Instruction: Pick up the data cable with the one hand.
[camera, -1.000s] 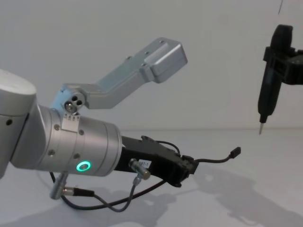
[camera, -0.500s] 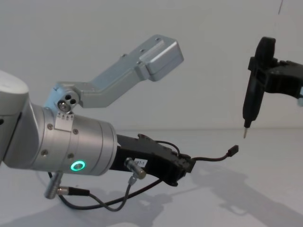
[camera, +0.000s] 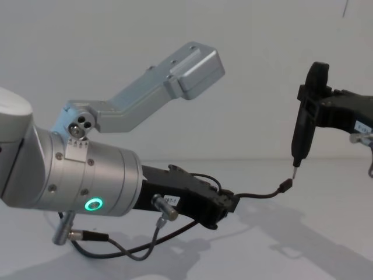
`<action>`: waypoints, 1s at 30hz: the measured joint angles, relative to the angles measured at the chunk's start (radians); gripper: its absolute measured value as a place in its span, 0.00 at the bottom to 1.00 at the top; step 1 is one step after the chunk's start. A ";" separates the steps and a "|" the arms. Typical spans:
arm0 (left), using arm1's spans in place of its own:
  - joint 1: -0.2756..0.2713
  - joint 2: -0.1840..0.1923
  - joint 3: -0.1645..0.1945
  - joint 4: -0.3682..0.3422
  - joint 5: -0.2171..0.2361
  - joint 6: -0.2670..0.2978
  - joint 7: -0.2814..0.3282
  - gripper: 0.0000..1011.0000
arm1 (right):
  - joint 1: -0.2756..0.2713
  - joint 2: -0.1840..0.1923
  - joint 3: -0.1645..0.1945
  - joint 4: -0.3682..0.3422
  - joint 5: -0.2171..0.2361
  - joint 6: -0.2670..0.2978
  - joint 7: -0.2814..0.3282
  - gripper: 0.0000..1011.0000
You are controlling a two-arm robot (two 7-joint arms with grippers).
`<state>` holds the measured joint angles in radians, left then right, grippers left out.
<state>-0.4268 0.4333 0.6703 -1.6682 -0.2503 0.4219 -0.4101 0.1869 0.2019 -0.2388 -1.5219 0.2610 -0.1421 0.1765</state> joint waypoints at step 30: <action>0.001 0.002 -0.001 -0.002 0.000 -0.001 0.000 0.04 | 0.035 -0.034 0.021 0.065 -0.007 0.006 0.027 0.28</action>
<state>-0.4253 0.4351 0.6695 -1.6706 -0.2504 0.4214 -0.4102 0.2217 0.1680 -0.2177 -1.4567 0.2544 -0.1364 0.2033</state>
